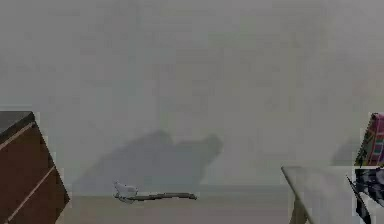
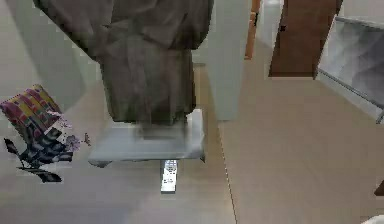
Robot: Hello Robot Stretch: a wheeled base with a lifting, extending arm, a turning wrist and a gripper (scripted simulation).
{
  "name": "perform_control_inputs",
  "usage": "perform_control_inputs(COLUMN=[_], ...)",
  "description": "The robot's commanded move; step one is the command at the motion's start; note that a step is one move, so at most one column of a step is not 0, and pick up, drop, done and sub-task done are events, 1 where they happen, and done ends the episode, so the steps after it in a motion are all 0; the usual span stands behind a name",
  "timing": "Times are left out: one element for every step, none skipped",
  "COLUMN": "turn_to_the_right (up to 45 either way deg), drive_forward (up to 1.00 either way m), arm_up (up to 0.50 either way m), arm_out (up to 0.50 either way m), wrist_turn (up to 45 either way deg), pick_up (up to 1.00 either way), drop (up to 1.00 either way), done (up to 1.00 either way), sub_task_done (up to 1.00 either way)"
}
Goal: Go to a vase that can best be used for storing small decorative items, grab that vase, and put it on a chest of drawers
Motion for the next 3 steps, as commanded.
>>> perform_control_inputs(turn_to_the_right=[-45.0, -45.0, -45.0], drive_forward=[0.00, 0.00, 0.00], arm_up=[0.00, 0.00, 0.00], arm_out=[0.00, 0.00, 0.00], wrist_turn=[0.0, 0.0, 0.0], pick_up=[0.00, 0.00, 0.00], drop=[0.00, 0.00, 0.00], done=[0.00, 0.00, 0.00], sub_task_done=[0.00, 0.00, 0.00])
